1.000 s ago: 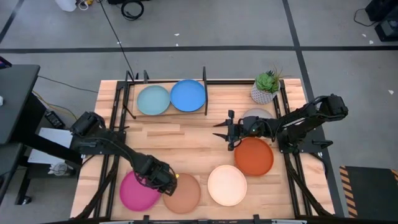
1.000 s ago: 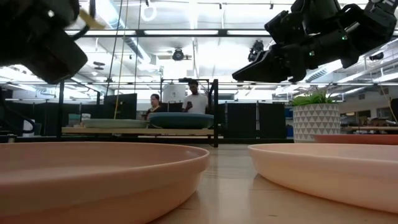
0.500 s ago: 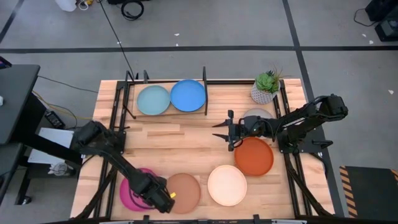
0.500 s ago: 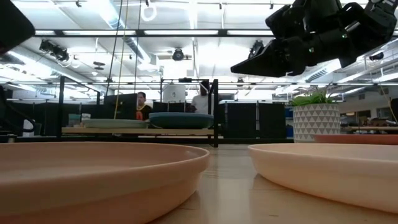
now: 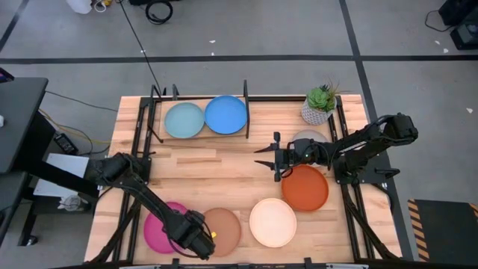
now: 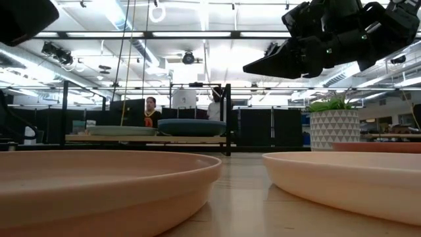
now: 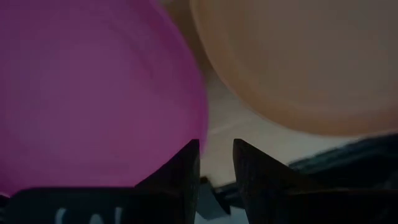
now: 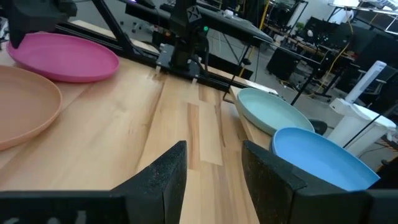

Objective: Place and stack plates onto a shelf
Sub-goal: Stack the pink plate on top of the blue plate on the shelf

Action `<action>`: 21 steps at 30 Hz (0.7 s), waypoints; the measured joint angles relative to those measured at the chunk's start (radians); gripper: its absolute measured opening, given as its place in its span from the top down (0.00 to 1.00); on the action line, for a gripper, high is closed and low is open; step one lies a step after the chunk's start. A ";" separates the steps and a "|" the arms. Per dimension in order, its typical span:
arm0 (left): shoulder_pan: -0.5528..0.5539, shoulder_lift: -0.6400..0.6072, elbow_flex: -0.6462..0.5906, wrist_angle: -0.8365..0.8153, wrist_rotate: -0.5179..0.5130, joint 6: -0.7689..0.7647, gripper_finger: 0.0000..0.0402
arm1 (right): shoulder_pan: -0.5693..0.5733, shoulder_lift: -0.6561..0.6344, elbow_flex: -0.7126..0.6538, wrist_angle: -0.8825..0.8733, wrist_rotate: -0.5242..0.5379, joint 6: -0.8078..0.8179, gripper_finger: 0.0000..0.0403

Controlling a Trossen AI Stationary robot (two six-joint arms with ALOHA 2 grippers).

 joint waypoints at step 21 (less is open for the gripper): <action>-0.026 0.047 -0.046 0.039 -0.067 0.009 0.74 | 0.000 0.000 0.000 -0.006 -0.005 0.004 0.60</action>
